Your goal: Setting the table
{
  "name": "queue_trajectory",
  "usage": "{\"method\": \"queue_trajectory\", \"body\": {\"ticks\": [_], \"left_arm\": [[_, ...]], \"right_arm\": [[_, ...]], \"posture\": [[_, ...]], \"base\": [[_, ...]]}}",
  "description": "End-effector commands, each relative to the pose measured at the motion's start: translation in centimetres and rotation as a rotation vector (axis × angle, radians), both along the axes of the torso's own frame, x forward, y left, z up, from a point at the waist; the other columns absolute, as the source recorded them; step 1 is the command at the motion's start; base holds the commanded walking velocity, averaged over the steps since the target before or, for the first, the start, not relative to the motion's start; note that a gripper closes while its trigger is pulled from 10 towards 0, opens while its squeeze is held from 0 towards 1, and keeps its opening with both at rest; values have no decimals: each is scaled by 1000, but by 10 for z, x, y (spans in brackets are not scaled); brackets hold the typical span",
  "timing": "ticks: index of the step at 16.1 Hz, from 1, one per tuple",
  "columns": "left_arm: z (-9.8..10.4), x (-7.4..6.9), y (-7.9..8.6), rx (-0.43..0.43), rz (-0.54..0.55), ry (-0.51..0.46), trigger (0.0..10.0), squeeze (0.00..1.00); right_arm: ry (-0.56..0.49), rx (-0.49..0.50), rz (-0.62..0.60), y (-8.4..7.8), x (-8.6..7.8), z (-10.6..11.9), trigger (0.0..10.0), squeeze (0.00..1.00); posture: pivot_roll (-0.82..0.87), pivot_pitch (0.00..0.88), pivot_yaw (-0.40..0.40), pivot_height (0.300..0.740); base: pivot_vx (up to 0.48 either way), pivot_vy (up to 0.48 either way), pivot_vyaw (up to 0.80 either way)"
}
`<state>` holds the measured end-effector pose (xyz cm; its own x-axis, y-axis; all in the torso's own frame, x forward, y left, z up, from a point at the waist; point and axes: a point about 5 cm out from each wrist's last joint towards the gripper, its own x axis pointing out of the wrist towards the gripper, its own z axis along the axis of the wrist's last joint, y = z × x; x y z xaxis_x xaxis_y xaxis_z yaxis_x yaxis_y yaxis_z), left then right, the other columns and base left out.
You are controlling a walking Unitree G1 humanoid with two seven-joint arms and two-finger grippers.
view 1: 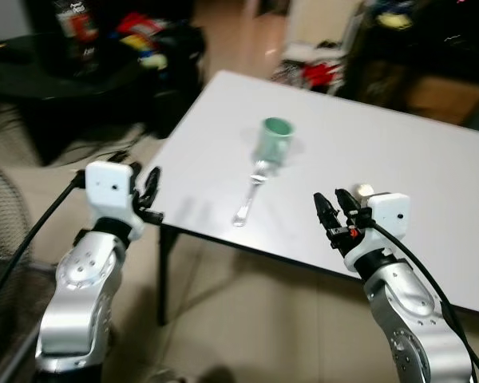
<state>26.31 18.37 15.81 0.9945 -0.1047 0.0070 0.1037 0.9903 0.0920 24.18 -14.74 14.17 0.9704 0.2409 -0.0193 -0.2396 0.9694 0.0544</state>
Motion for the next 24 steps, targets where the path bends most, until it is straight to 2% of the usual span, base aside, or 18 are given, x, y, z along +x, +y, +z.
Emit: {"method": "queue_trajectory", "body": {"ticks": [1,3,7,10,11,12,14,15,18,21,22,23,24], "left_arm": [[-1,-3,-6,-11,-7,14,10000,0],[-6,-6,-6,-7,-1,42,10000,0],[1,-6,-15,-5,-44,40,10000,0],[0,-6,-14,-22,-23,52,10000,0],[-1,-7,-17,-98,-62,86,10000,545],[-2,-7,-18,-99,-66,99,10000,1000],[-3,-6,-19,-110,-69,104,10000,1000],[-2,-5,-19,-77,-47,92,10000,1000],[1,-1,-19,-90,-24,66,10000,1000],[4,2,-15,-42,-6,45,10000,1000],[6,2,-16,-58,5,32,10000,1000],[7,1,-17,-67,-18,26,10000,1000],[7,0,-18,-29,-43,13,10000,1000]], "right_arm": [[-17,-18,-27,-8,-2,3,10000,0],[-22,-36,-24,-8,-3,0,10000,0],[-25,-34,-28,-8,-4,0,10000,0],[16,-48,-9,-7,-6,-4,10000,0],[6,-104,11,-7,-6,-4,10000,0],[-1,-102,16,-6,-5,-3,10000,0],[-34,-134,8,-8,-3,0,10000,0],[-55,-143,-34,-13,0,3,10000,0],[-85,-166,-35,-21,1,9,10000,0],[-78,-117,-51,-22,2,6,10000,0],[-97,-98,-72,-22,3,10,10000,0],[-103,-97,-76,-22,3,11,10000,0],[-120,-113,-65,-20,4,13,10000,0]], "posture": [[-10,0,-103,740],[-15,0,-100,740],[-12,21,-91,740],[-12,27,-86,740],[-12,25,-89,740],[-12,24,-91,740],[-12,23,-92,740],[-11,21,-92,740],[-8,18,-87,740],[-5,16,-87,740],[-5,19,-90,740],[-5,18,-91,740],[-7,16,-92,740]], "base": [[0,-352,0],[0,-351,0],[0,-352,0],[0,-352,0],[0,0,800],[0,0,800],[0,0,800],[0,0,800],[0,0,800],[0,0,800],[0,0,800],[0,0,800],[0,0,800]]}}
